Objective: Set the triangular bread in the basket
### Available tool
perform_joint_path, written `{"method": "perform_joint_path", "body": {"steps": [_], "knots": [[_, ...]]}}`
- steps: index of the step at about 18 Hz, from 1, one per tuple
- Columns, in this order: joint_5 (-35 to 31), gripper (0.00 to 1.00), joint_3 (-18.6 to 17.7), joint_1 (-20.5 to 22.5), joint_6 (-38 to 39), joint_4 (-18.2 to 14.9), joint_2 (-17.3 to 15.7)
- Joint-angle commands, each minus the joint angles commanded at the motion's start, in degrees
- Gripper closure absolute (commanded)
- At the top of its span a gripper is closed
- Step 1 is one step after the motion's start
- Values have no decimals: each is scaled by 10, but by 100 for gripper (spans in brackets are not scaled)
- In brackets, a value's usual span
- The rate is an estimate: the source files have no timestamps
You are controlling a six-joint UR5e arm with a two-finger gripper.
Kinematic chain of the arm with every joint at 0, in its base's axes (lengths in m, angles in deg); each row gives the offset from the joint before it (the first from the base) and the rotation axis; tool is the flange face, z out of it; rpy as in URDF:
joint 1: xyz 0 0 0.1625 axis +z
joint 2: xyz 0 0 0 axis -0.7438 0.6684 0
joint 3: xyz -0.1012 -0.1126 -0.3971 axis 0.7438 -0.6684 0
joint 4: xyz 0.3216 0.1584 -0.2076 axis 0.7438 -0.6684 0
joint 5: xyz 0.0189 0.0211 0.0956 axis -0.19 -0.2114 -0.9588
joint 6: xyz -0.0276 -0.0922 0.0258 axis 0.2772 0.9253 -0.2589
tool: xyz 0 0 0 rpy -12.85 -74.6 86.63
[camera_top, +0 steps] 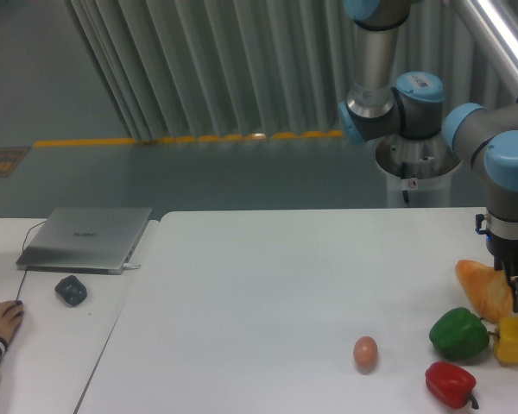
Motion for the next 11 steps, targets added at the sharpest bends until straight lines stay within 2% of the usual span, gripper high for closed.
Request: {"method": "perform_joint_path", "body": {"steps": [2, 6, 11], "knots": [[-3, 0, 0, 0, -8, -13, -1], [-75, 0, -3, -25, -19, -28, 0], [-76, 0, 0, -27, -20, -27, 1]]}}
